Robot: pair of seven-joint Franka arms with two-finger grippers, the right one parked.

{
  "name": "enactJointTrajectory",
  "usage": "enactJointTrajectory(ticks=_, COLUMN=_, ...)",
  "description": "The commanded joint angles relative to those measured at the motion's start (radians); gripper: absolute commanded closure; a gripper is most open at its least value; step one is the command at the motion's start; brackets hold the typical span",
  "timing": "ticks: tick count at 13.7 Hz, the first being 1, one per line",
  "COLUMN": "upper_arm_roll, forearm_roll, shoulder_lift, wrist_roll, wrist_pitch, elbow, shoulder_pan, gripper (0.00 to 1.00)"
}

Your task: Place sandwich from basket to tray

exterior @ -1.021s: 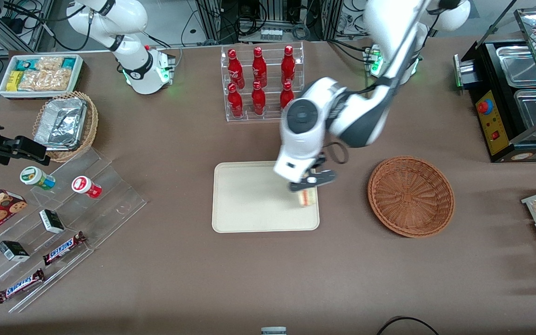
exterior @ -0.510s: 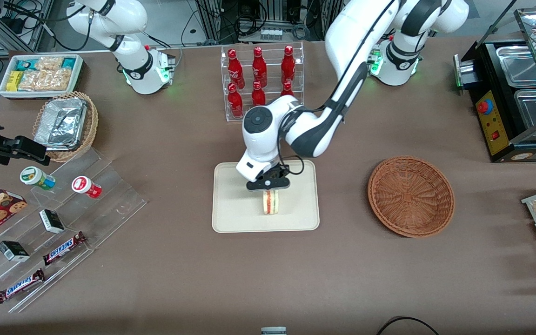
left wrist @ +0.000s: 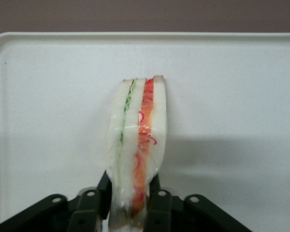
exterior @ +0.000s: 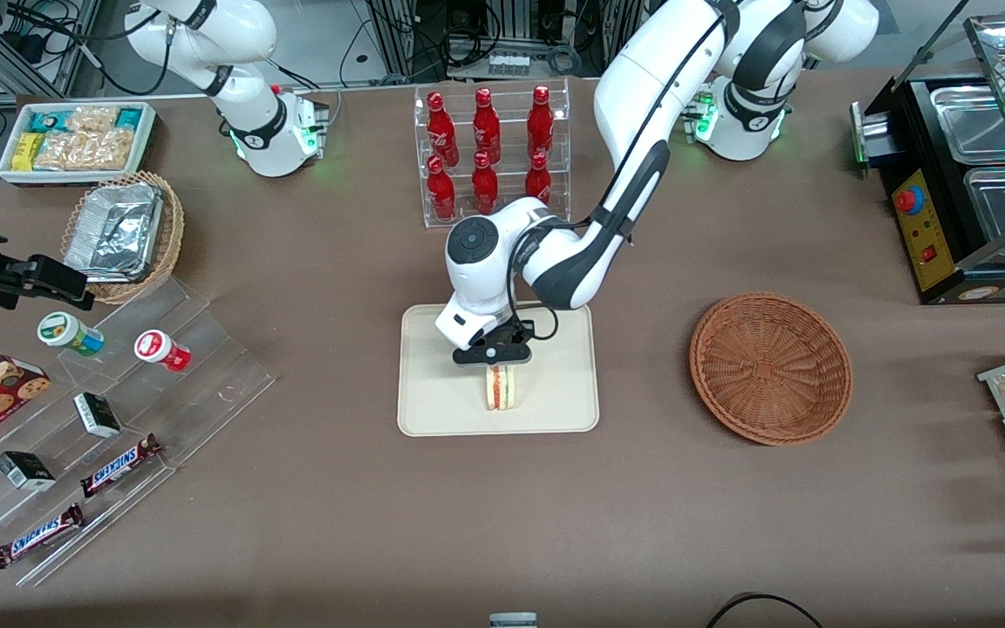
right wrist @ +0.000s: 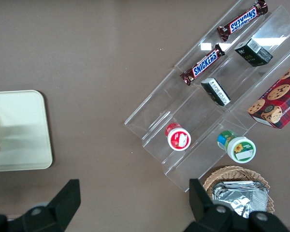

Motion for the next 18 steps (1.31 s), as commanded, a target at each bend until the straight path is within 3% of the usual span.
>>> enactJointTrajectory(ticks=1, upper_arm_roll=0.015, forearm_roll=-0.008, shoulder_lift=-0.022, wrist_roll=-0.012, wrist_pitch=-0.022, elbow=0.035, shoulder_pan=-0.004, gripper=0.01)
enactJointTrajectory(ticks=5, upper_arm_roll=0.020, forearm_roll=-0.054, shoulder_lift=-0.125, wrist_roll=-0.033, wrist_pitch=-0.138, elbow=0.035, shoulder_pan=0.028, gripper=0.01)
enactJointTrajectory(ticks=8, upper_arm_roll=0.020, forearm_roll=-0.054, shoulder_lift=-0.259, wrist_roll=-0.176, wrist_pitch=-0.265, elbow=0.009, shoulder_pan=0.080, gripper=0.01)
enactJointTrajectory(ticks=13, upper_arm_roll=0.020, forearm_roll=-0.054, shoulder_lift=-0.487, wrist_roll=-0.169, wrist_pitch=-0.552, elbow=-0.053, shoulder_pan=0.172, gripper=0.01)
enactJointTrajectory(ticks=18, upper_arm_roll=0.020, forearm_roll=-0.096, shoulder_lift=-0.757, wrist_roll=0.113, wrist_pitch=-0.601, elbow=-0.269, shoulder_pan=0.350, gripper=0.01)
